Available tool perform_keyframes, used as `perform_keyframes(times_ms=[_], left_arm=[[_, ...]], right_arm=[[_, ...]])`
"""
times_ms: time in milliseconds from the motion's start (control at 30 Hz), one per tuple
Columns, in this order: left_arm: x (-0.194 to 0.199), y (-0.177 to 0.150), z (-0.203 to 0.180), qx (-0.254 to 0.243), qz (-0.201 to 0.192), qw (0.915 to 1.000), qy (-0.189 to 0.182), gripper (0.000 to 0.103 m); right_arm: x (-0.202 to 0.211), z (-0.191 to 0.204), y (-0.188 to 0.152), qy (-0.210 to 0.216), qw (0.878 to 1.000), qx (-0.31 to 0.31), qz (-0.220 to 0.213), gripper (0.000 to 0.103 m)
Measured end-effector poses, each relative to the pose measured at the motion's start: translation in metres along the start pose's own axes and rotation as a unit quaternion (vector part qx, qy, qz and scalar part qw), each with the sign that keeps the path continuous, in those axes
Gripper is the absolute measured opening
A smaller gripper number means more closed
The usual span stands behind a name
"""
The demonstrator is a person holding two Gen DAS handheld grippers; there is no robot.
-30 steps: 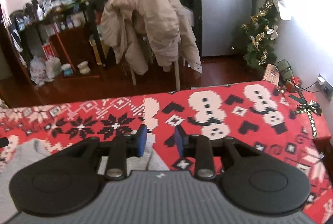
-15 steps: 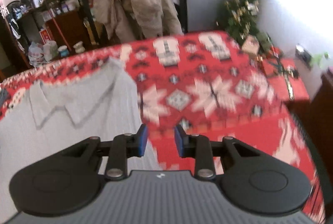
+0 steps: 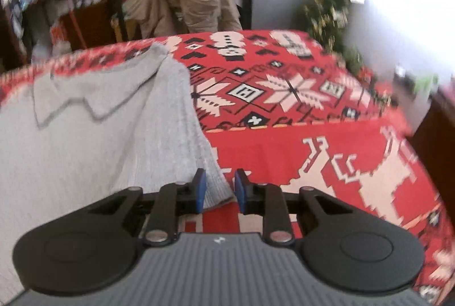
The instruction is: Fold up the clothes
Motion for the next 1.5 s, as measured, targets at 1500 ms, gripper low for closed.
perform_keyframes(times_ms=[1500], left_arm=[[-0.028, -0.009, 0.029, 0.011, 0.082, 0.9965, -0.016, 0.033]], right_arm=[[-0.01, -0.092, 0.054, -0.067, 0.996, -0.042, -0.049, 0.018]])
Point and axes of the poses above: each gripper's, at about its wrist camera, not at the fingertips, and x roughly against the way its jaws point, z to its left, y to its top, the point moved 1 cm from there along -x, roughly the way its jaws point, and after that the axes turned 13 degrees about -z, right-handed, at the moved point
